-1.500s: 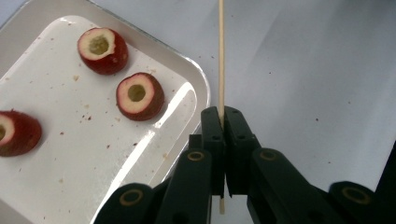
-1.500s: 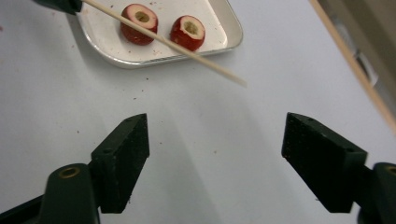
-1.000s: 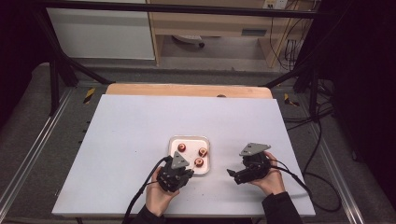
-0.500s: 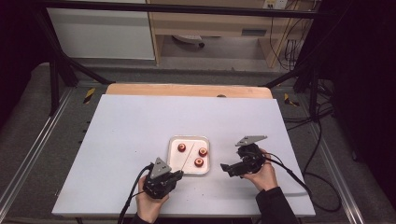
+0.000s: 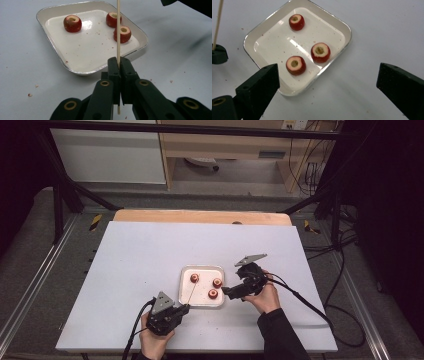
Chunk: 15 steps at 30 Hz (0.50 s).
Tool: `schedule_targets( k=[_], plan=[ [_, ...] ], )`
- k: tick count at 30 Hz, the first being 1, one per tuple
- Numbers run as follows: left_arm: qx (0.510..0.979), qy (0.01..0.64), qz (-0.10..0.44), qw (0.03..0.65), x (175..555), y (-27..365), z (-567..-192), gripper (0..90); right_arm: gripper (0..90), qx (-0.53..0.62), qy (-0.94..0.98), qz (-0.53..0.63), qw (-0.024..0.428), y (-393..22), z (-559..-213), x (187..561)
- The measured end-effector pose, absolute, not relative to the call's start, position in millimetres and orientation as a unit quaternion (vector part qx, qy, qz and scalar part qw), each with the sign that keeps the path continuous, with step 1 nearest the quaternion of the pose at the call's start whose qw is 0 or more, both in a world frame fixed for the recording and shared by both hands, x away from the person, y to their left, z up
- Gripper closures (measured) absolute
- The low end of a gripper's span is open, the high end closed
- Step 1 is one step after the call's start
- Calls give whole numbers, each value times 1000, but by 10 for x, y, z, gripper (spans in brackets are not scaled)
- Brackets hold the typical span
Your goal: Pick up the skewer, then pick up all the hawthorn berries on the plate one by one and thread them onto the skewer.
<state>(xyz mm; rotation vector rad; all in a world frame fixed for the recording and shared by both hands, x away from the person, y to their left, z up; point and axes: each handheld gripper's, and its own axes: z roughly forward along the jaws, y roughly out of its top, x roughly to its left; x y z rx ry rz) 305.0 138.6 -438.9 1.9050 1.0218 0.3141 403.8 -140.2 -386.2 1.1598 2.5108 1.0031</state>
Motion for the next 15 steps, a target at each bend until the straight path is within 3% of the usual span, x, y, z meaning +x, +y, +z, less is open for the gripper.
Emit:
schedule_targets(
  k=[15],
  plan=[
    [769,415,130,469,3042,1432,-4382,883,103,386,860,324,79,-1079,-3843,4269]
  ],
)
